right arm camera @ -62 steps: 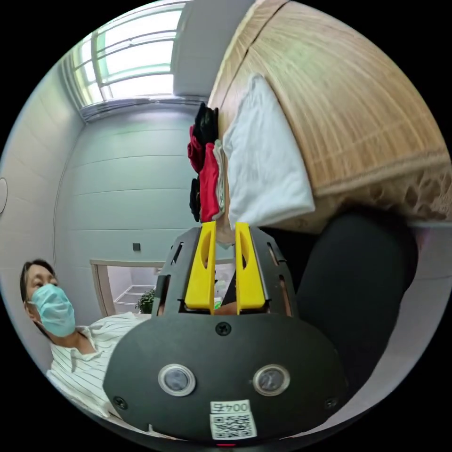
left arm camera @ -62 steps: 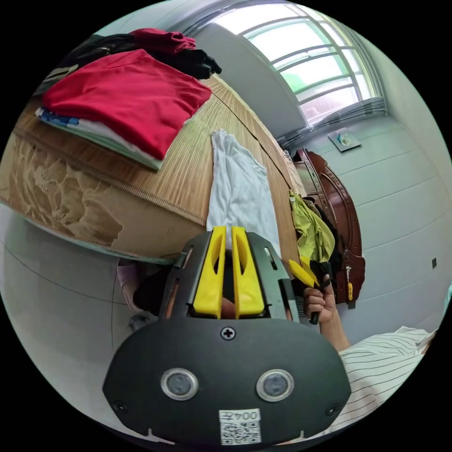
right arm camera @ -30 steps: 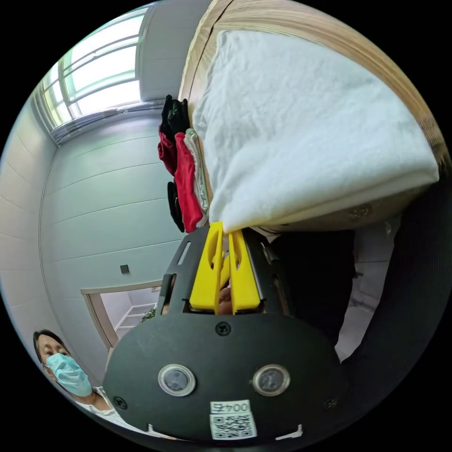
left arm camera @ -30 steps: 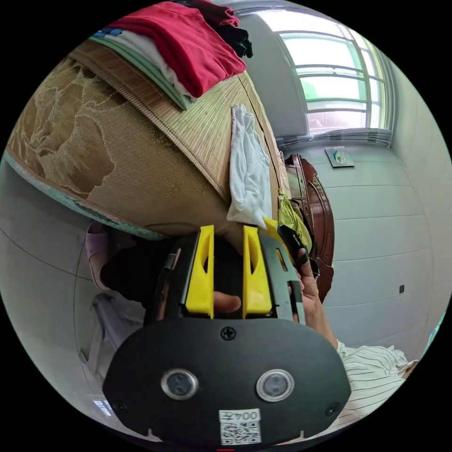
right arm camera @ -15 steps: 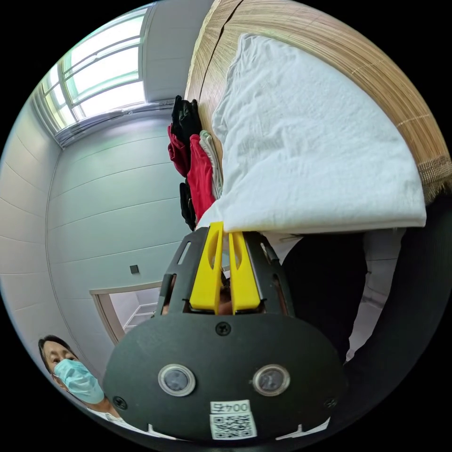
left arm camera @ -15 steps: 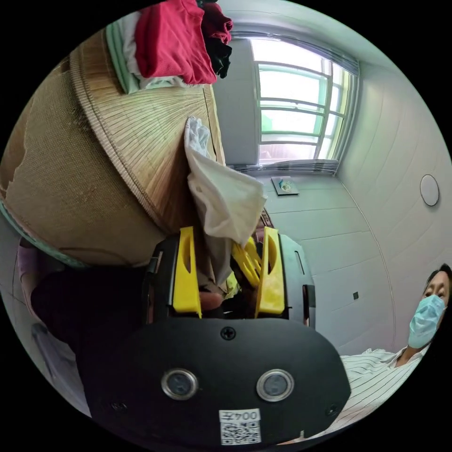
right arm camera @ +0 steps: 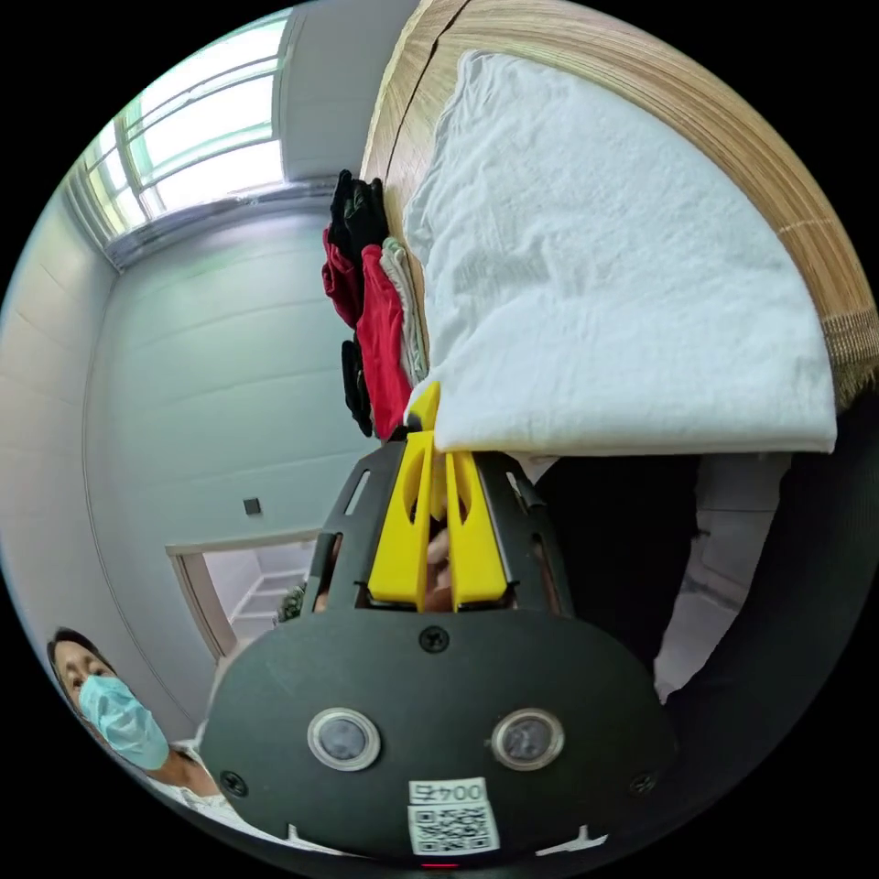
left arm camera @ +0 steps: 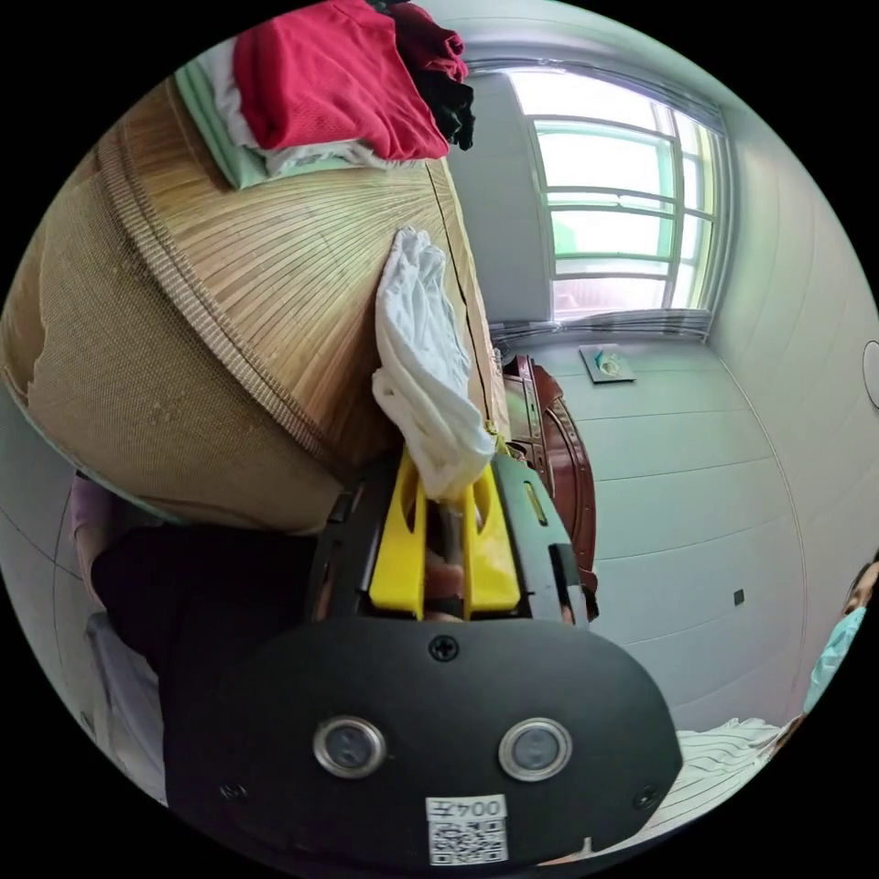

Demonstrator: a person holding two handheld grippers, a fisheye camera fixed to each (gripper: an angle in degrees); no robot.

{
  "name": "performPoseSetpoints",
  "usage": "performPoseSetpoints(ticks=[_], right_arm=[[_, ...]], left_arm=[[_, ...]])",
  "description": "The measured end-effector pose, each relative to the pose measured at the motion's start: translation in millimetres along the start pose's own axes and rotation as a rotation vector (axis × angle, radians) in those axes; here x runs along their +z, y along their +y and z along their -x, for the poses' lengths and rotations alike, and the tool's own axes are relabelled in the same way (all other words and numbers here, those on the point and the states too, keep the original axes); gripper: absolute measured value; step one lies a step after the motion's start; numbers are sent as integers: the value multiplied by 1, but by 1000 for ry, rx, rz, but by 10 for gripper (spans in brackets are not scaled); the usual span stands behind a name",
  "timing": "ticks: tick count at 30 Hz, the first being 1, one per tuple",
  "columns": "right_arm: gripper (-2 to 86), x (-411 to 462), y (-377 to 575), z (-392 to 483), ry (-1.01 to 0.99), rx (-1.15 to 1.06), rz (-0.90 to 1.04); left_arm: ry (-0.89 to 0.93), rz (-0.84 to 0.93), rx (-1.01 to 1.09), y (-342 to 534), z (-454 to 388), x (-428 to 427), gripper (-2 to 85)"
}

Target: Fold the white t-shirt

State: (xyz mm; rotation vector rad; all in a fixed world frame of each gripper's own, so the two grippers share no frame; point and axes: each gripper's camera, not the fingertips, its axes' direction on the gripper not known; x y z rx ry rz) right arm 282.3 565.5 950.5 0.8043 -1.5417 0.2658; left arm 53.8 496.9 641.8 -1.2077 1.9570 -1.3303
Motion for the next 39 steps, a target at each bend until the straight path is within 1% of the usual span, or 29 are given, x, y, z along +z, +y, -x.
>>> performPoseSetpoints(ticks=[2, 4, 6, 7, 10, 13, 15, 17, 20, 23, 30, 33, 35, 37, 39], right_arm=[[56, 6, 4, 2, 29, -114, 95], [71, -2, 12, 6, 57, -237, 136], [83, -24, 12, 6, 100, -327, 125], [89, -45, 3, 3, 110, -360, 85], [112, -102, -49, -17, 123, -335, -65], [124, -121, -119, -41, 104, -279, -104], [130, -117, -160, -47, 140, -268, -104], [133, -101, -210, -57, 161, -245, -59], [125, -78, -256, -74, 226, -197, 4], [121, -61, -283, -89, 188, -194, 28], [121, -3, -327, -104, 142, -290, 82], [84, 30, -344, -118, 112, -310, 118], [49, 49, -348, -127, 124, -297, 81], [42, 53, -340, -118, 150, -321, 11], [40, 60, -328, -96, 204, -383, -17]], left_arm=[[-64, 6, 18, -5, -14, 0, 46], [-92, 10, 23, -9, -24, -5, 41], [-106, 21, 17, -16, -28, -14, 38], [-108, 25, 17, -17, -28, -16, 38], [-111, 41, 6, -22, -26, -24, 37], [-86, 53, -14, -24, -25, -24, 35], [-95, 70, -7, -26, -30, -19, 34], [-105, 79, 0, -28, -35, -15, 33], [-104, 87, 1, -29, -44, -10, 32], [-96, 90, -3, -28, -53, -6, 32], [-104, 107, 24, -30, -88, 4, 30], [-114, 106, 41, -30, -104, 8, 31], [-125, 99, 57, -30, -116, 9, 31], [-141, 86, 97, -30, -135, 8, 33], [-169, 76, 168, -30, -168, 5, 35]])
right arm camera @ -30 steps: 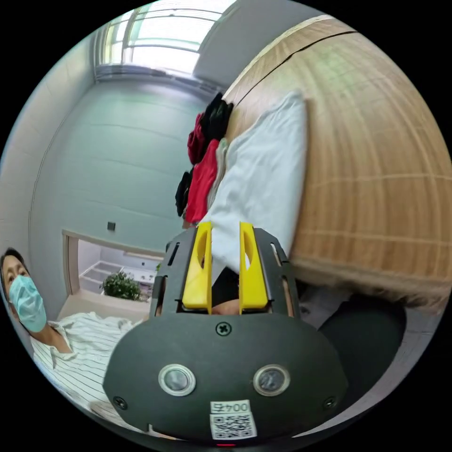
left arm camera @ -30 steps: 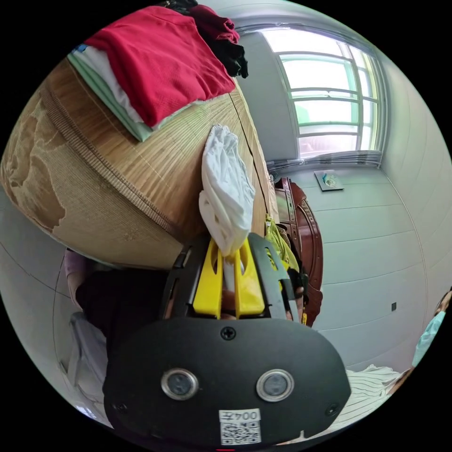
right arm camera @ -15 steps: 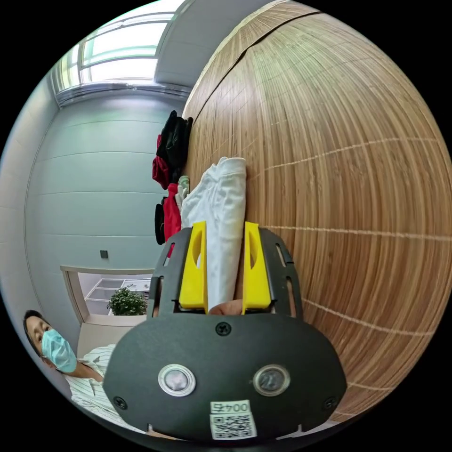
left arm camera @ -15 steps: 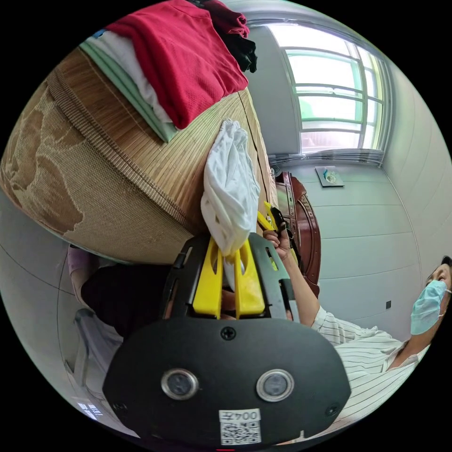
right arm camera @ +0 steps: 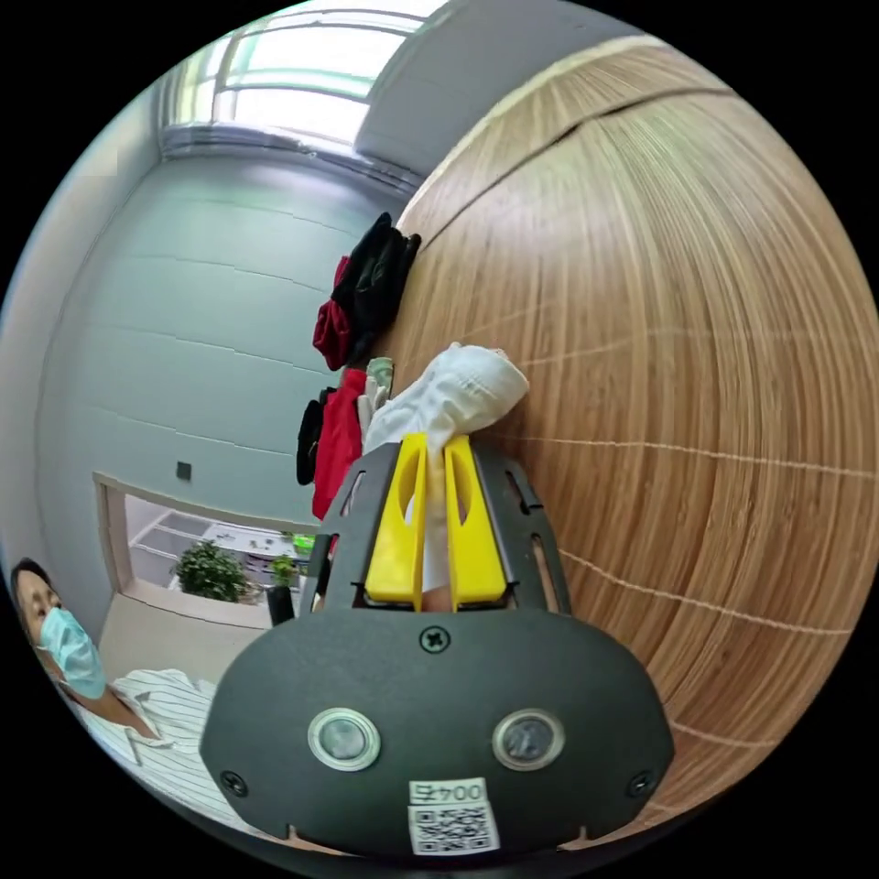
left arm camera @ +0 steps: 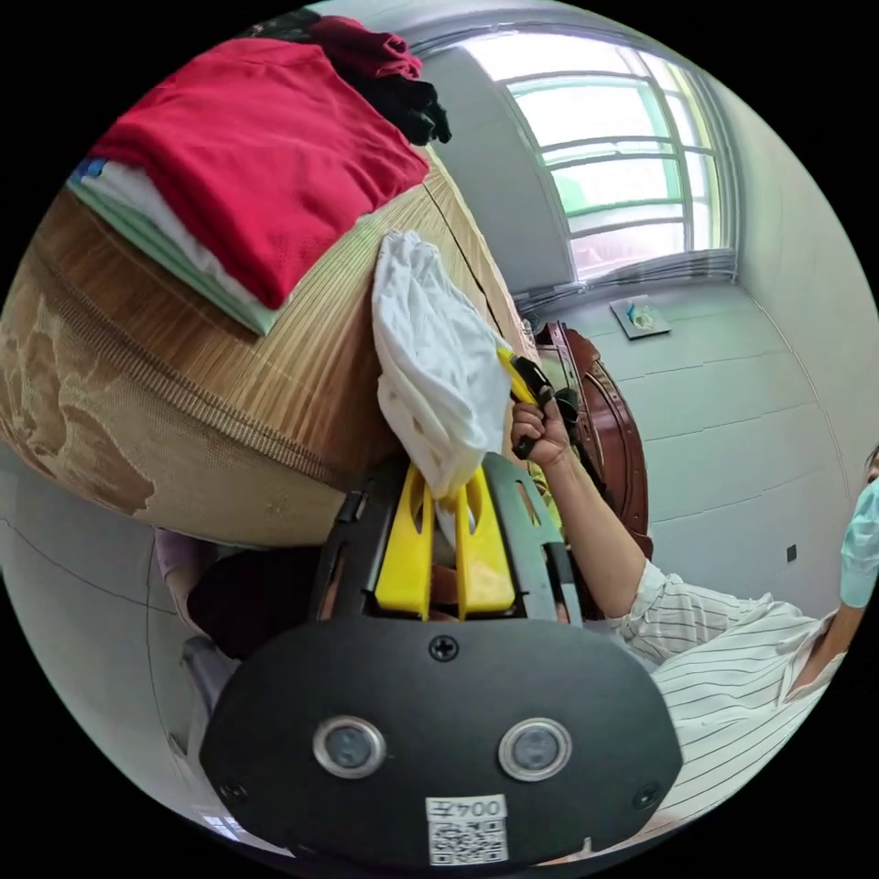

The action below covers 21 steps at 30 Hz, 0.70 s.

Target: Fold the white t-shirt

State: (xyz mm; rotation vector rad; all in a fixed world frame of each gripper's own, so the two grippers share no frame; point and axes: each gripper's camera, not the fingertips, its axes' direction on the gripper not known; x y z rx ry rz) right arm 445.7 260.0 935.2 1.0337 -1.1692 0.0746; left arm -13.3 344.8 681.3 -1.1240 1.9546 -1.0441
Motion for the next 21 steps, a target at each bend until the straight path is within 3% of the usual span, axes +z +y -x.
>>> performPoseSetpoints(ticks=[7, 11, 21], right_arm=[[39, 8, -2, 153, 168, -308, 32], [40, 28, -12, 225, 130, -417, -9], [41, 191, -58, 271, -39, -479, -62]], left_arm=[[45, -73, 135, -21, -78, -63, 45], [40, -166, 204, -44, -109, -139, 48], [-108, -286, 245, -151, -77, -291, 47]])
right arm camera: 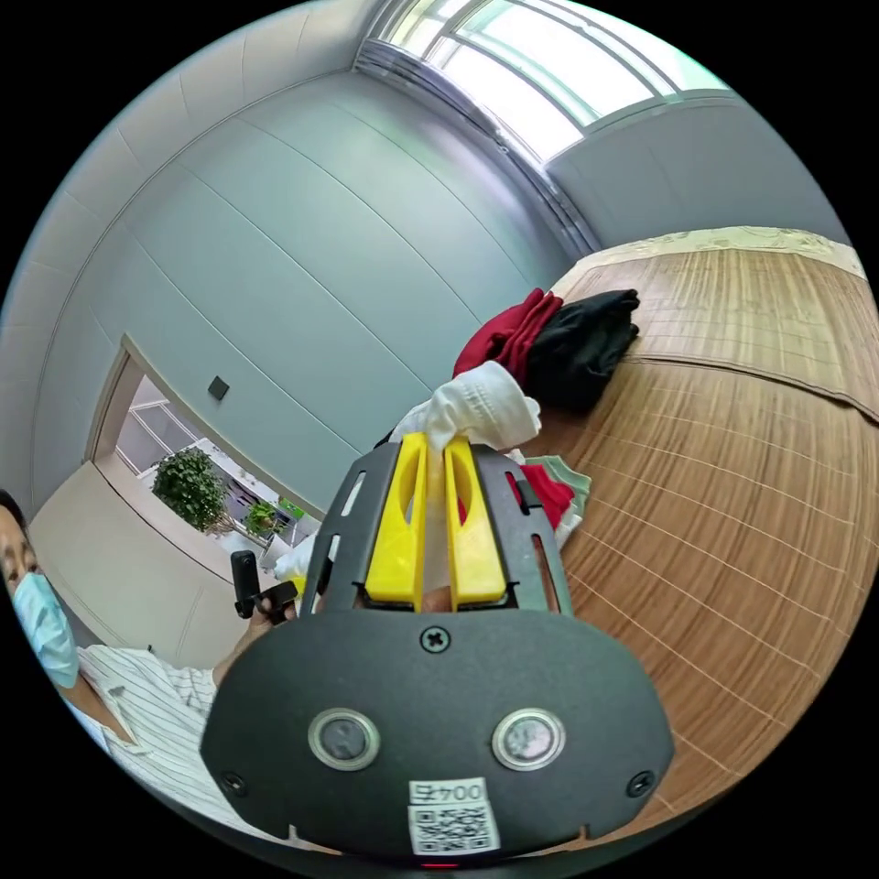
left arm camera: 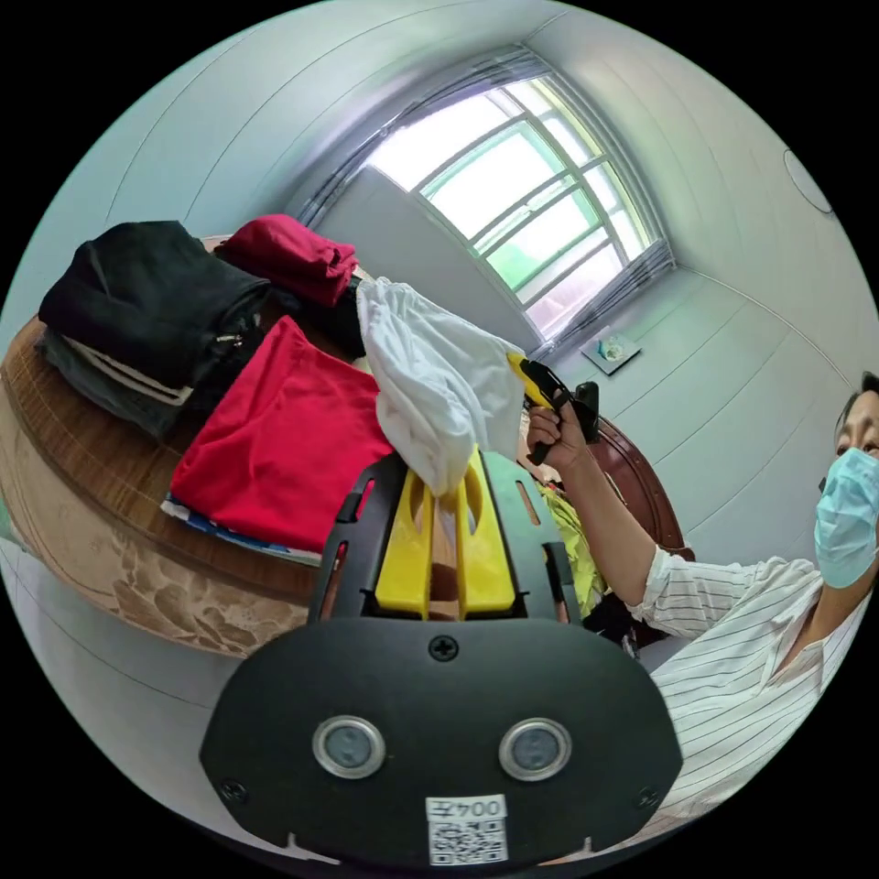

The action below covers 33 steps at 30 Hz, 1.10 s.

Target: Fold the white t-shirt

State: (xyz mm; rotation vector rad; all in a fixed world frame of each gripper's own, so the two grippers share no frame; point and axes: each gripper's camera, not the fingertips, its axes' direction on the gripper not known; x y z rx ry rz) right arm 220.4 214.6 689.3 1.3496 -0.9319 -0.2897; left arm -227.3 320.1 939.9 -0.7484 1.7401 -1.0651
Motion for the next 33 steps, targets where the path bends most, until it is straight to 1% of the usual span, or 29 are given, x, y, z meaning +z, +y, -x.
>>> performPoseSetpoints(ticks=[1, 3, 4, 5, 6, 7, 9, 11, 12, 14, 16, 19, 22, 24, 27, 30, 33], right_arm=[[42, 30, -1, -10, -10, 0, 0], [47, 81, 2, -34, -12, 22, 17], [51, 121, 10, -61, 7, 81, 57], [61, 163, 24, -96, 17, 199, 143], [66, 182, 33, -113, 17, 254, 194], [75, 205, 52, -138, 33, 342, 245], [98, 203, 72, -149, 32, 358, 180], [126, 184, 92, -153, -3, 350, 169], [129, 176, 100, -152, -4, 347, 162], [136, 149, 143, -138, -20, 328, 146], [137, 146, 186, -117, -54, 299, 203], [125, 168, 254, -73, -77, 239, 317], [80, 206, 296, -51, -54, 254, 408], [52, 224, 308, -45, -19, 275, 434], [36, 225, 305, -22, 43, 258, 385], [40, 235, 307, 1, 116, 222, 379], [60, 264, 328, -2, 138, 222, 474]], left_arm=[[0, 6, -12, -4, 12, 1, 47], [16, 59, -116, -14, 78, 14, 46], [20, 80, -166, -14, 99, 19, 46], [22, 111, -294, -10, 139, 26, 46], [53, 112, -369, -6, 168, 28, 47], [88, 100, -394, -4, 178, 28, 47], [213, 40, -414, -3, 188, 22, 53], [216, 32, -383, -8, 183, 19, 64], [227, 26, -375, -10, 182, 16, 75], [269, 8, -375, -13, 183, 12, 88], [283, -9, -369, -17, 183, 7, 97], [269, -17, -397, -19, 185, 3, 103], [218, -31, -442, -21, 184, -3, 88], [136, -9, -452, -26, 179, -6, 67], [61, 43, -413, -36, 169, -1, 56], [36, 76, -399, -37, 170, 6, 54], [76, 71, -444, -17, 184, 3, 53]])
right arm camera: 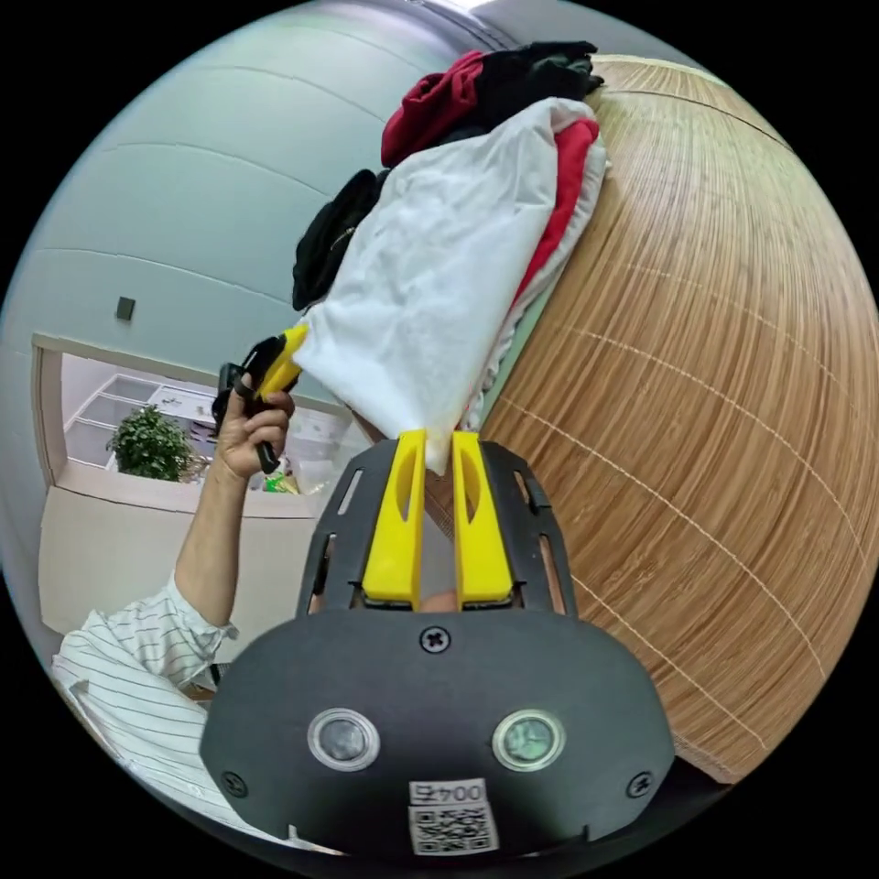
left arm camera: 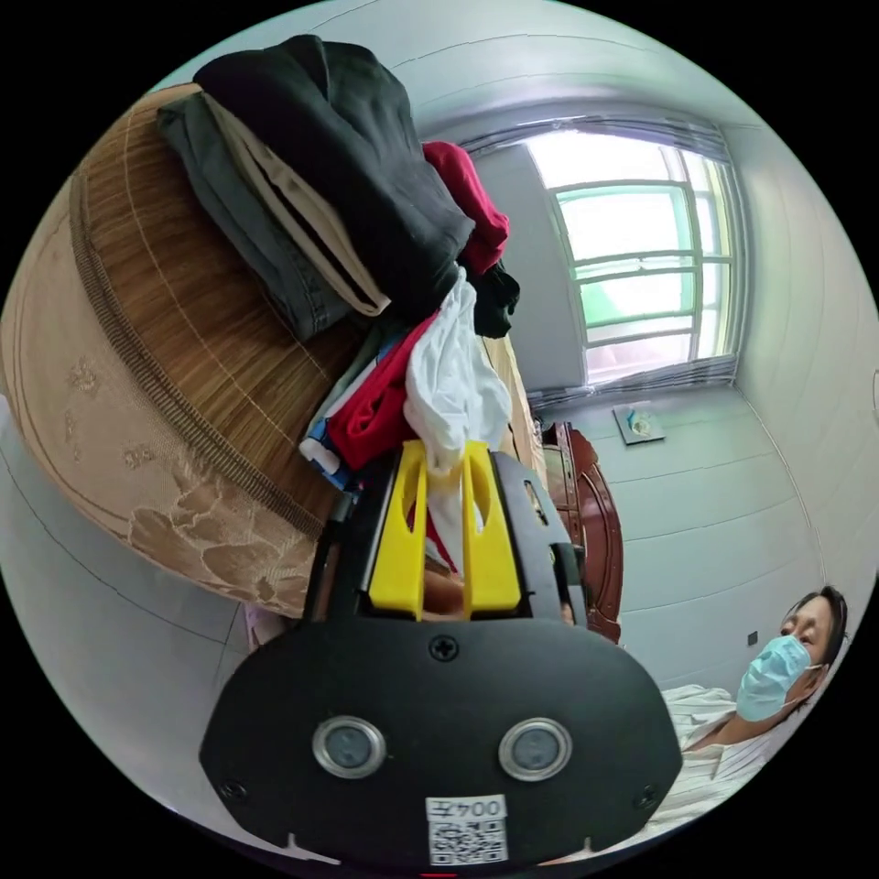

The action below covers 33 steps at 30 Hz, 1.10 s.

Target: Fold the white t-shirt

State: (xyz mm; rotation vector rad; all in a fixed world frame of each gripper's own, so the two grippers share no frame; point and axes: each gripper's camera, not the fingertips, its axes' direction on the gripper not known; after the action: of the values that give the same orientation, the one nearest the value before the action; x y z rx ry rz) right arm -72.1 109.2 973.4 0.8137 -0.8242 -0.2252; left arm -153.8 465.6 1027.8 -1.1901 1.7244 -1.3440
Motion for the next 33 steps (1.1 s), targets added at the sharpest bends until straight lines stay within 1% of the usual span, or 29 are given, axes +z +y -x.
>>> performPoseSetpoints(ticks=[1, 3, 4, 5, 6, 7, 8, 9, 10, 11, 12, 13, 14, 15, 17, 20, 21, 23, 24, 27, 29, 30, 31, 33], right_arm=[[61, -2, 6, -2, -35, 5, -20], [56, -14, 19, 1, -37, -1, -80], [51, -24, 29, 5, -6, -15, -122], [45, -33, 39, 10, 36, -32, -163], [41, -37, 44, 13, 63, -45, -184], [33, -42, 50, 21, 136, -79, -222], [29, -44, 51, 33, 231, -127, -254], [27, -44, 48, 39, 276, -150, -266], [31, -44, 39, 53, 342, -207, -286], [34, -42, 24, 69, 397, -263, -309], [35, -41, 14, 76, 425, -289, -320], [36, -37, -6, 91, 483, -337, -350], [38, -32, -29, 104, 537, -379, -386], [39, -31, -41, 110, 555, -396, -405], [46, -23, -93, 132, 612, -468, -447], [43, -14, -161, 135, 643, -451, -383], [41, -12, -174, 130, 639, -428, -355], [29, 8, -210, 97, 665, -320, -190], [26, 13, -213, 90, 652, -314, -167], [9, 2, -207, 85, 583, -312, -214], [-1, -37, -189, 100, 552, -256, -300], [-2, -51, -179, 104, 536, -255, -334], [-4, -80, -154, 112, 516, -245, -390], [-5, -121, -108, 119, 554, -213, -410]], left_arm=[[16, -15, -8, 5, 5, -4, 51], [41, -106, -27, 33, 27, -28, 34], [27, -131, -37, 42, 32, -34, 31], [-37, -202, -44, 61, 35, -49, 23], [-132, -288, 7, 82, 23, -58, 16], [-176, -326, 51, 90, 13, -60, 12], [-240, -384, 163, 106, -12, -53, 9], [-256, -403, 294, 115, -39, -35, 8], [-258, -396, 362, 118, -52, -22, 7], [-285, -356, 484, 120, -76, 10, 6], [-350, -309, 578, 121, -93, 46, 6], [-396, -287, 618, 121, -100, 65, 6], [-490, -269, 685, 122, -106, 101, 7], [-563, -261, 717, 123, -103, 133, 7], [-641, -243, 710, 122, -84, 170, 7], [-762, -243, 648, 129, -39, 207, 8], [-756, -240, 641, 136, -21, 215, 8], [-721, -267, 649, 150, -3, 224, 8], [-717, -272, 651, 158, 6, 232, 8], [-696, -279, 627, 173, 22, 246, 8], [-679, -286, 602, 184, 22, 246, 8], [-669, -320, 614, 198, 15, 243, 8], [-662, -333, 629, 206, 11, 241, 7], [-636, -328, 704, 246, -11, 243, 6]])
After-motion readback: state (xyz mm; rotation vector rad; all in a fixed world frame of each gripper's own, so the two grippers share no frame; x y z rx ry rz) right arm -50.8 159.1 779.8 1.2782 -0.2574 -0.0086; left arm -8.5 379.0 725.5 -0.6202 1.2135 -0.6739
